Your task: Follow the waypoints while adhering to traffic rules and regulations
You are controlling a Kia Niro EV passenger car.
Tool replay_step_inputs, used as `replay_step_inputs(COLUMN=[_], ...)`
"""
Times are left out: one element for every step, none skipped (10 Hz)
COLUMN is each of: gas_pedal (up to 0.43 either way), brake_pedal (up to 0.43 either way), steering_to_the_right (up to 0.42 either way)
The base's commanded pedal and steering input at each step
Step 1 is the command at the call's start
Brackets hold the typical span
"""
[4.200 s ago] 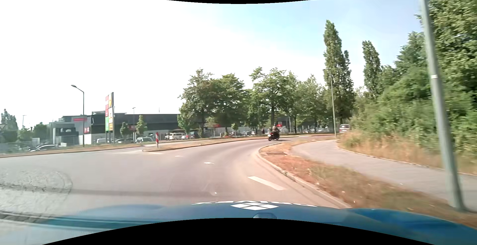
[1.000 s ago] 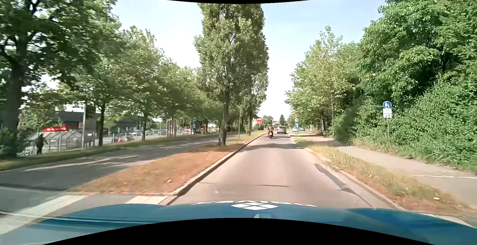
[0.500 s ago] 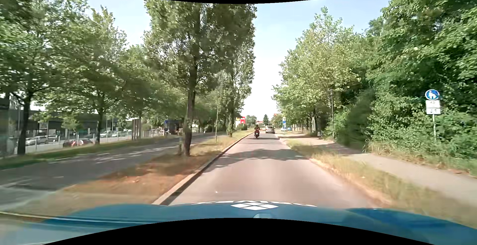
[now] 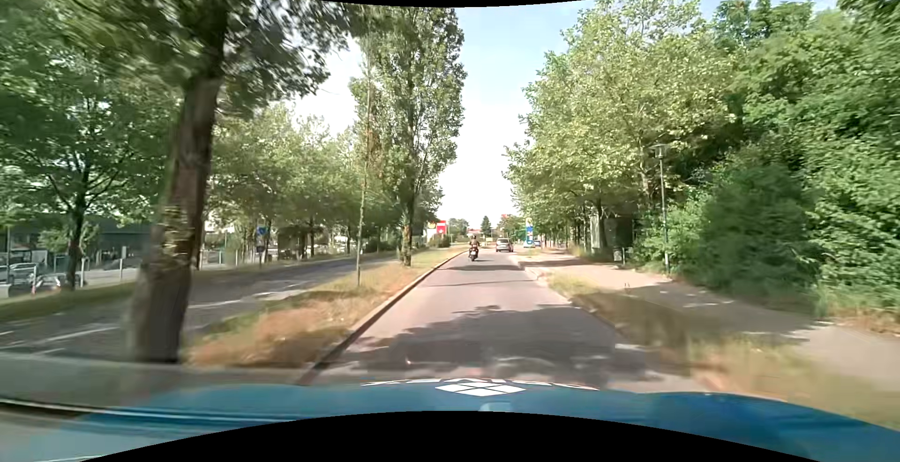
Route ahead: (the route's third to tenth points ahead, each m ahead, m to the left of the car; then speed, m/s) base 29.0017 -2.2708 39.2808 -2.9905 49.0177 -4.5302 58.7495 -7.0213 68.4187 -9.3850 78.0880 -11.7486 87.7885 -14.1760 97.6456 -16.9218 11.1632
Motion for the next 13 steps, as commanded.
replay_step_inputs(gas_pedal=[0.268, 0.268, 0.268, 0.268, 0.268, 0.268, 0.268, 0.260, 0.260, 0.260, 0.260, 0.260, 0.260], brake_pedal=[0.000, 0.000, 0.000, 0.000, 0.000, 0.000, 0.000, 0.000, 0.000, 0.000, 0.000, 0.000, 0.000], steering_to_the_right=[0.013, 0.012, 0.011, 0.010, 0.009, 0.010, 0.011, 0.011, 0.011, 0.011, 0.011, 0.011, 0.011])
